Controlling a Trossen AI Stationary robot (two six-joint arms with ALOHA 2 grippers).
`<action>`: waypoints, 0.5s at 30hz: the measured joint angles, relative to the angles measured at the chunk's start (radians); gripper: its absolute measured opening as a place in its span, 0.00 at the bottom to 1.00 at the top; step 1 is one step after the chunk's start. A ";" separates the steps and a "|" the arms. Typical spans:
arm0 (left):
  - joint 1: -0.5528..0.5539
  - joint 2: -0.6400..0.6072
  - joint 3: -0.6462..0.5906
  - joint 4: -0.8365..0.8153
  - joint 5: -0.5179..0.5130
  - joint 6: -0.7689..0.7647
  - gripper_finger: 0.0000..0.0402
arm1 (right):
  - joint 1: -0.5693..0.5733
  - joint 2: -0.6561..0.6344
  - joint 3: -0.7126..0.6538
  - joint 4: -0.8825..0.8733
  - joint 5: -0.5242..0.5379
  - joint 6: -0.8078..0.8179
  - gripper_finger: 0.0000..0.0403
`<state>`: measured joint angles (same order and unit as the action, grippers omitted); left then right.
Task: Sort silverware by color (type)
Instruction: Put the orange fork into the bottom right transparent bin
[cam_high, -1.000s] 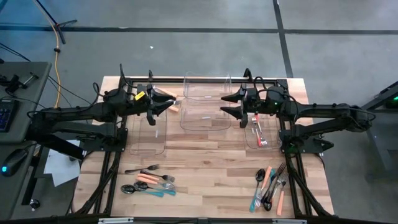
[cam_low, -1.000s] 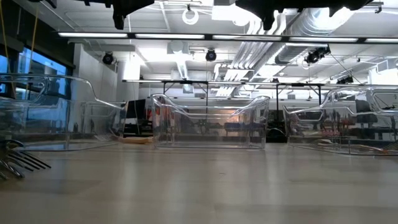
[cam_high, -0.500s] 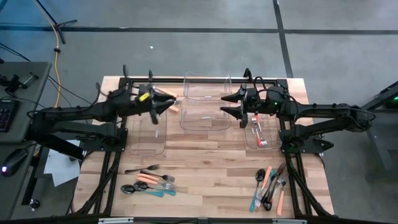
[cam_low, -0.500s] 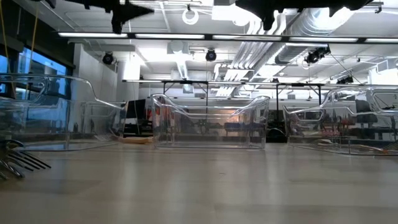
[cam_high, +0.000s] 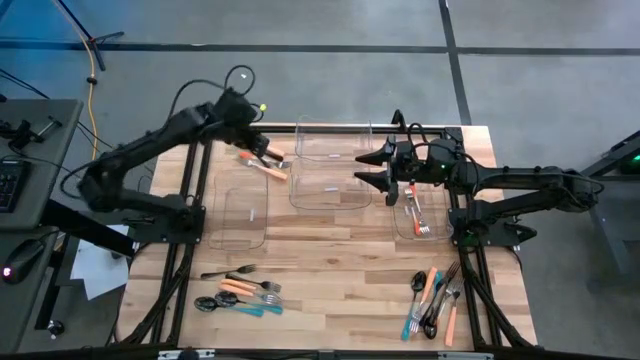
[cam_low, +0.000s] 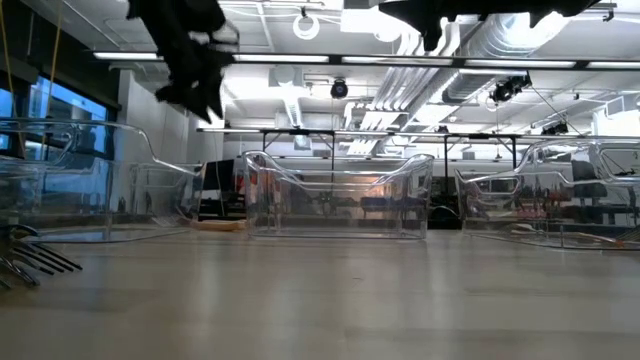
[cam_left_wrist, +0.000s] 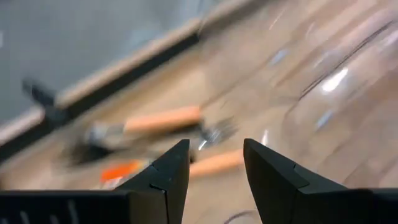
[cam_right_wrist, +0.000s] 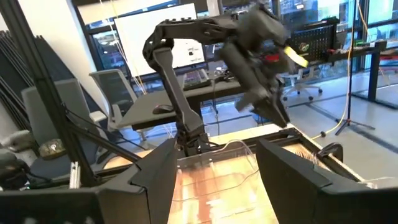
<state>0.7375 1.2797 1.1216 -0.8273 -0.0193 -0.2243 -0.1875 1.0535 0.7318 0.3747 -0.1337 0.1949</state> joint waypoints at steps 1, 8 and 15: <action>0.026 0.032 0.000 -0.028 0.007 0.012 0.35 | 0.000 0.000 0.000 -0.003 0.000 0.011 0.51; 0.145 0.228 0.000 -0.111 0.011 0.045 0.35 | 0.000 0.000 0.000 -0.043 0.005 0.033 0.51; 0.193 0.319 0.000 -0.111 0.062 0.083 0.35 | 0.000 0.000 0.000 -0.044 0.019 0.044 0.51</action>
<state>0.9307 1.5986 1.1213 -0.9382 0.0425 -0.1414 -0.1875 1.0538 0.7315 0.3309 -0.1143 0.2387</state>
